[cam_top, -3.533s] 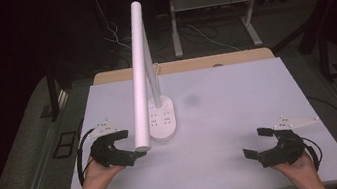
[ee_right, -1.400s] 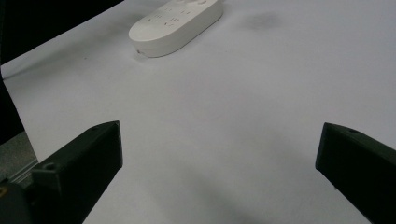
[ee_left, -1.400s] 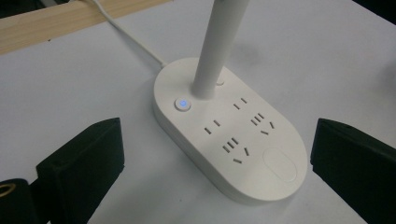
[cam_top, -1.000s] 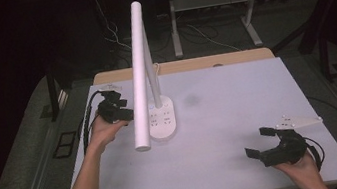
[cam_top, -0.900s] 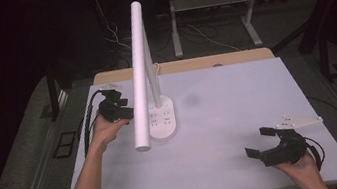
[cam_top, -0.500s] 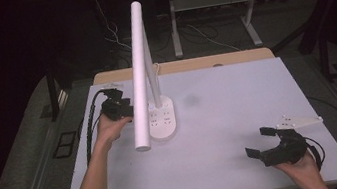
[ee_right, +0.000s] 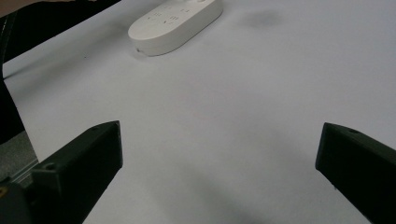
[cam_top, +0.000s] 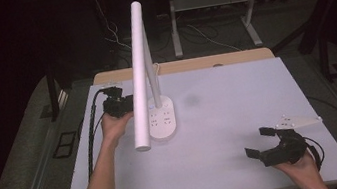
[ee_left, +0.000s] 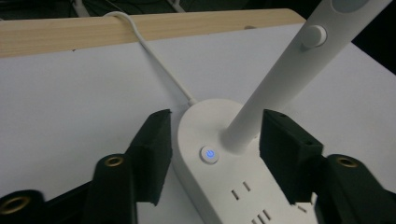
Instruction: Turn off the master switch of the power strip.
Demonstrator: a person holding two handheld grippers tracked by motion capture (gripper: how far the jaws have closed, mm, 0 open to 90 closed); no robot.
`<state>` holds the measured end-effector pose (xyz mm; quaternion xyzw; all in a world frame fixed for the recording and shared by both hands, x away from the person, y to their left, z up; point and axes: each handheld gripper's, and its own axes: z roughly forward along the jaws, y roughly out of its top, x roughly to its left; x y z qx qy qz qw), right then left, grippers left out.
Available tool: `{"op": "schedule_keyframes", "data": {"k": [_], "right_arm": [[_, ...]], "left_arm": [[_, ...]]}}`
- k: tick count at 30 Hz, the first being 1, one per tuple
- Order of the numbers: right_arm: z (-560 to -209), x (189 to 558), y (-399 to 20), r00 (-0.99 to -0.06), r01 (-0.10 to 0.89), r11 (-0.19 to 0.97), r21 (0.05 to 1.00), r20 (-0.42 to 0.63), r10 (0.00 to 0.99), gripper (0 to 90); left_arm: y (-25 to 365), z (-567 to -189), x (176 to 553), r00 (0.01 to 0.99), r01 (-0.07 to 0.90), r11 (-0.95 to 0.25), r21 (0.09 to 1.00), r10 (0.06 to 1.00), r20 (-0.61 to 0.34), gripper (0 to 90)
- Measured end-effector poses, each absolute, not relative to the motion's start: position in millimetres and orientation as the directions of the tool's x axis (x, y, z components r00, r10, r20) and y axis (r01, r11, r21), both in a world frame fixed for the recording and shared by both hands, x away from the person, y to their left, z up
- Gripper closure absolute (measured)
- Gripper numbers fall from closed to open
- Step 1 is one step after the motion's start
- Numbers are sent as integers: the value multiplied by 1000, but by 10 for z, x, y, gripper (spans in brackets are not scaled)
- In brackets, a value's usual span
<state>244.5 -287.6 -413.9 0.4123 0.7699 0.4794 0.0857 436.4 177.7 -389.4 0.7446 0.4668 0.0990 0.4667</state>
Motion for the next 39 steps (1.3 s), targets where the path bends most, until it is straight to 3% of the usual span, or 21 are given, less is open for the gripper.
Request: {"op": "schedule_keyframes", "data": {"k": [1,5,6,7,13,39], "right_arm": [[-4139,2445,-2876,-645,553,200,809,263,717,0],[-4139,2444,-2870,-647,554,205,807,262,716,0],[-4139,2444,-2870,-647,554,205,807,262,716,0],[-4140,2445,-2872,-648,552,207,808,260,716,0],[-4140,2446,-2873,-647,555,207,806,262,716,0],[-4147,2453,-2873,-653,554,219,803,256,713,0]], "left_arm": [[1761,-3901,4367,537,605,-114,788,789,-298,456],[1730,-3939,4402,517,617,-93,782,797,-313,637],[1728,-3952,4414,512,619,-94,779,801,-311,637],[1726,-3964,4425,510,622,-99,777,804,-306,726],[1706,-4053,4462,505,646,-119,754,807,-305,876],[1582,-4298,4535,505,684,-126,719,793,-341,895]]}}
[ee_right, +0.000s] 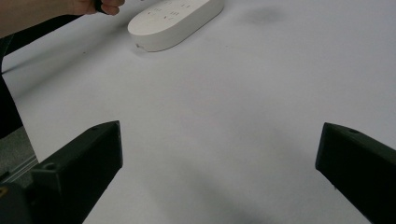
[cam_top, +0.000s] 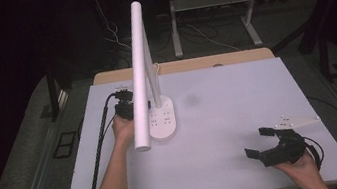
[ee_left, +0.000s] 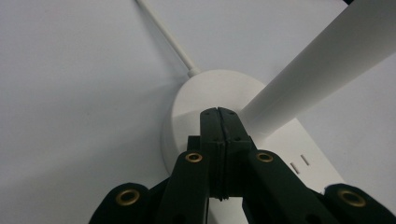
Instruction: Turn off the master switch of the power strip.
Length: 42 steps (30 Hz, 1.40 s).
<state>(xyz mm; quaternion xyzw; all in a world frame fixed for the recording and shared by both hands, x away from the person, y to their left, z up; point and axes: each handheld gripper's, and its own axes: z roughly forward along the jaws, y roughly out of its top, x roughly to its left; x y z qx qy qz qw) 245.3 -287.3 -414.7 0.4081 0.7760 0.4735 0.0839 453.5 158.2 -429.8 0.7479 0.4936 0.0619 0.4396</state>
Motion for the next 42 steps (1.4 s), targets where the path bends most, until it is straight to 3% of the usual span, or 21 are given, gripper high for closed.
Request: {"op": "schedule_keyframes", "data": {"k": [16,42], "right_arm": [[-4148,2458,-2875,-654,553,221,803,255,712,0],[-4132,2433,-2932,-648,549,213,808,251,719,0]], "left_arm": [[1584,-4328,4524,501,678,-117,726,795,-341,898],[1510,-4351,4572,476,729,-74,680,769,-427,900]]}}
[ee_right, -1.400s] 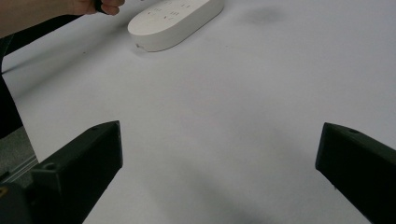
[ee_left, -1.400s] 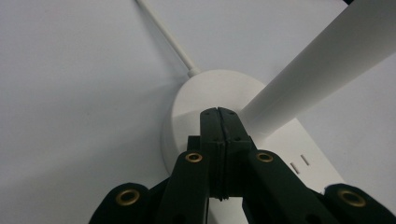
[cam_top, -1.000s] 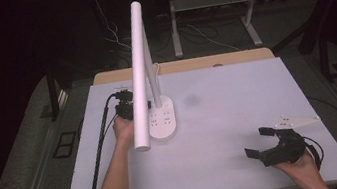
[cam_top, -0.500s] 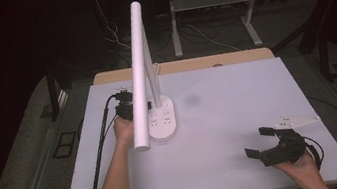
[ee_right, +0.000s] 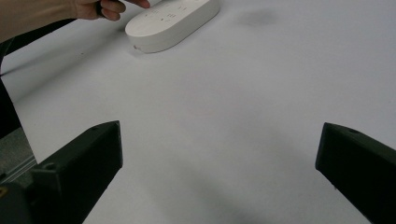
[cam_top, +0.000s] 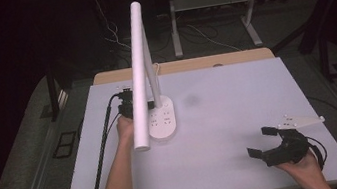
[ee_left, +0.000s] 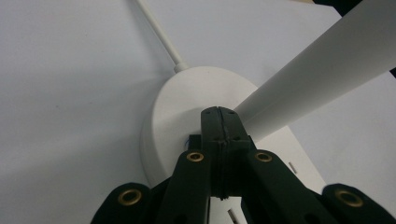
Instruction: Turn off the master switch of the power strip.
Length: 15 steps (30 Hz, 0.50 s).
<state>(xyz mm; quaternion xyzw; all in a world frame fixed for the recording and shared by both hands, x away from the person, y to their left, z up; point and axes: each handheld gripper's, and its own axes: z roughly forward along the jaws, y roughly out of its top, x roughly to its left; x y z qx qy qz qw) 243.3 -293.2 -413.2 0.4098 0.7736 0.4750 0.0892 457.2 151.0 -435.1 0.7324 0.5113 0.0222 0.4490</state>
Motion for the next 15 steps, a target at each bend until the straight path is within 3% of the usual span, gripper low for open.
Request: {"op": "schedule_keyframes", "data": {"k": [8,15], "right_arm": [[-4132,2434,-2930,-649,551,213,807,254,718,0],[-4125,2417,-2927,-653,544,215,811,248,716,0]], "left_arm": [[1531,-4399,4520,460,718,-23,695,765,-450,900],[1584,-4469,4507,428,730,68,680,730,-533,900]]}}
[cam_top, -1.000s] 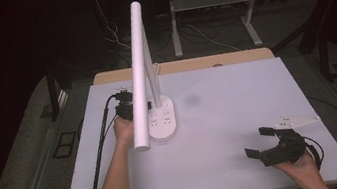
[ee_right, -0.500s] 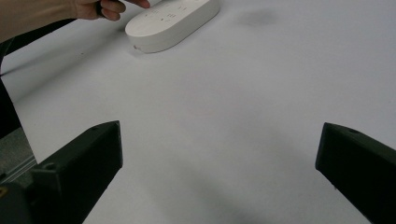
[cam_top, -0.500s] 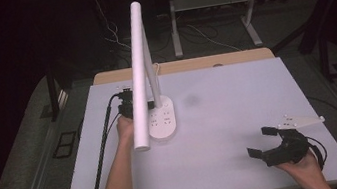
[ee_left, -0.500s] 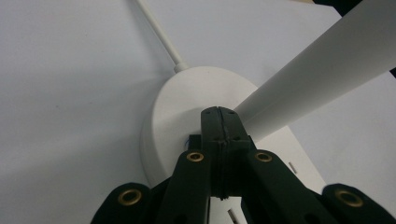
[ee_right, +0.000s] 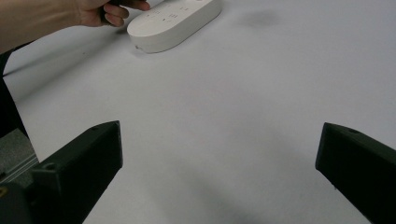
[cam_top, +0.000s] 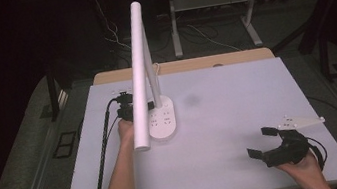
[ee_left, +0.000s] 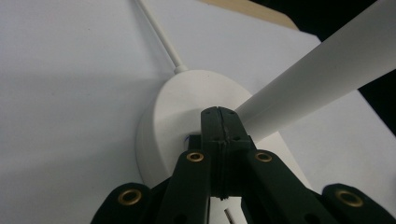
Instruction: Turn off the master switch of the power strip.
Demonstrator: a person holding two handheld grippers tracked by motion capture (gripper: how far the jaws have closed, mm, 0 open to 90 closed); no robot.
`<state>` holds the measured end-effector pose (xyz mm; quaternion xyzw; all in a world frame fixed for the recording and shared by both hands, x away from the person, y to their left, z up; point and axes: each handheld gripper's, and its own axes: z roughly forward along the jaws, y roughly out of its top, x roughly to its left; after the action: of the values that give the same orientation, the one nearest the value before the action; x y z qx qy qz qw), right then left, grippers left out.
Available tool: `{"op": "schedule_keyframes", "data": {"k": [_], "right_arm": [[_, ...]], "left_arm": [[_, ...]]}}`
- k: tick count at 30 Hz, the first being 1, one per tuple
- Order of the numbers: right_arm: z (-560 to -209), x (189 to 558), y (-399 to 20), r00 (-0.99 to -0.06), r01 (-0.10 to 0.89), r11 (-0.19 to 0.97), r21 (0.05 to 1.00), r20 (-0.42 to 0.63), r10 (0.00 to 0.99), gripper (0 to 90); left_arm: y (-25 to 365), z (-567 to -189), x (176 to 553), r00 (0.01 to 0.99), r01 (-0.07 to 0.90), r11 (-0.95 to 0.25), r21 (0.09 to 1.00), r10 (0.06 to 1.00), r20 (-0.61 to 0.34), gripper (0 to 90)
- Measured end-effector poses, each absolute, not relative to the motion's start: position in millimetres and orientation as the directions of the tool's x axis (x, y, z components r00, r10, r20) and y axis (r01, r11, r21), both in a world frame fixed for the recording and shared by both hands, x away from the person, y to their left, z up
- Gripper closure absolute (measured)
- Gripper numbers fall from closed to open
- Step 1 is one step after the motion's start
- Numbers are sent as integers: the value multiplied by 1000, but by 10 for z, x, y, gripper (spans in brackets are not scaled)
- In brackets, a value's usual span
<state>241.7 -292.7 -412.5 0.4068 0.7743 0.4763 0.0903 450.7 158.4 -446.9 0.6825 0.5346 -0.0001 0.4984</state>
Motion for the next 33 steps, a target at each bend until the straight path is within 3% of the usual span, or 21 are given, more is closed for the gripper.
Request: {"op": "schedule_keyframes", "data": {"k": [10,26,33], "right_arm": [[-4127,2422,-2941,-652,542,212,813,247,717,0],[-4114,2396,-2956,-653,540,209,815,250,715,0],[-4116,2414,-2973,-646,543,200,815,255,719,0]], "left_arm": [[1668,-4560,4474,382,736,183,652,683,-623,900],[1660,-4536,4502,374,755,160,636,691,-618,900],[1674,-4437,4521,390,740,106,664,737,-553,900]]}}
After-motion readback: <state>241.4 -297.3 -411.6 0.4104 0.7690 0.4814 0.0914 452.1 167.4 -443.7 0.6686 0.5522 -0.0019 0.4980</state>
